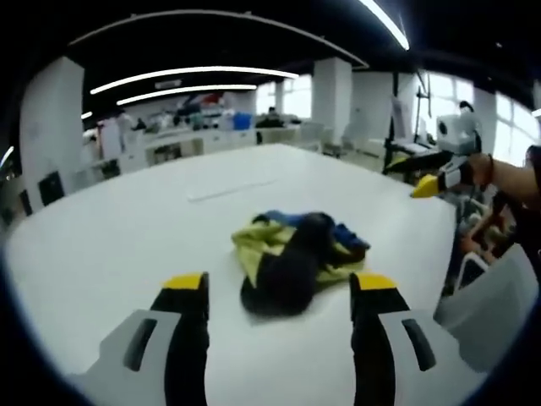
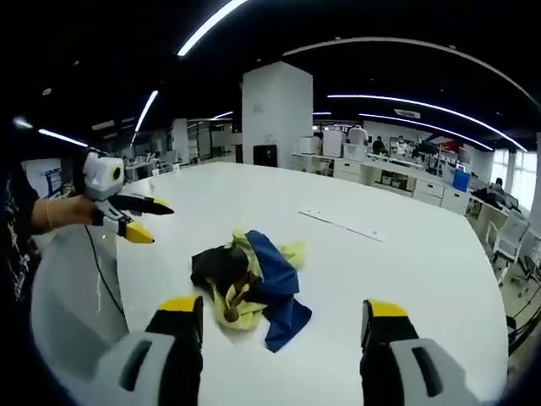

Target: Fold the garment on the visible template until the final outline fits inside the template.

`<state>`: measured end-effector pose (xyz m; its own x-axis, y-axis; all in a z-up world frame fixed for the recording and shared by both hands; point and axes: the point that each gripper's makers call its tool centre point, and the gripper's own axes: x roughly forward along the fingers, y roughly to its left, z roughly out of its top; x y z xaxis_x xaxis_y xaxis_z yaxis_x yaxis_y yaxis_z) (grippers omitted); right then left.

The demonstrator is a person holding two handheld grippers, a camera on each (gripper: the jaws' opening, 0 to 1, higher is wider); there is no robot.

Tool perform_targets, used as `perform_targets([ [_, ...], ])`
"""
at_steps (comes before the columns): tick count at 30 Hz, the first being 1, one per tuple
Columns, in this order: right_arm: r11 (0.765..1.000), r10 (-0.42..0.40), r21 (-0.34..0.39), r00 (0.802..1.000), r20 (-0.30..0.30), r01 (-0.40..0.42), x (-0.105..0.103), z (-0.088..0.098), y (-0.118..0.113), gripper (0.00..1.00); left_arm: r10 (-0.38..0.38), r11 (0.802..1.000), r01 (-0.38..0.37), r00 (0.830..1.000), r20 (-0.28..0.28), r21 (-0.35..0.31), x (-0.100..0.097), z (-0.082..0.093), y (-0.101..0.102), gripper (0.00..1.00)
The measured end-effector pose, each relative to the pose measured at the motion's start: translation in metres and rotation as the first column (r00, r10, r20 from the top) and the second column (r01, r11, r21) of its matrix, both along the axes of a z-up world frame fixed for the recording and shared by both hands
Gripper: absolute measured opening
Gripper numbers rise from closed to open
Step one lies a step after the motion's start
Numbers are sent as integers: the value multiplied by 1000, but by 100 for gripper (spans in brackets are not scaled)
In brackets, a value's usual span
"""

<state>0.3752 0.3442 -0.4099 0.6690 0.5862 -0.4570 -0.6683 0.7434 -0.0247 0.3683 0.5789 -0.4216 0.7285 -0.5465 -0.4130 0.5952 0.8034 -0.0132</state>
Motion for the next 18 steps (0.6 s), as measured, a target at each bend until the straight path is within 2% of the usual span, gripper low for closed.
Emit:
perform_targets([
  [7,997,67,-31,997,-34,-68,15,-20,15,64,-61,998,61,998,-33,11,15,-14,-18,50],
  [13,992,108,-56,993,-40,-110,24,-32,22,50,-85,996,87,995,-54,30,32,-26,-23,48],
  [18,979,192,-68,981,-21,-193,28,-39,38,40,-95,994,99,992,-83,37,39,-39,-24,44],
])
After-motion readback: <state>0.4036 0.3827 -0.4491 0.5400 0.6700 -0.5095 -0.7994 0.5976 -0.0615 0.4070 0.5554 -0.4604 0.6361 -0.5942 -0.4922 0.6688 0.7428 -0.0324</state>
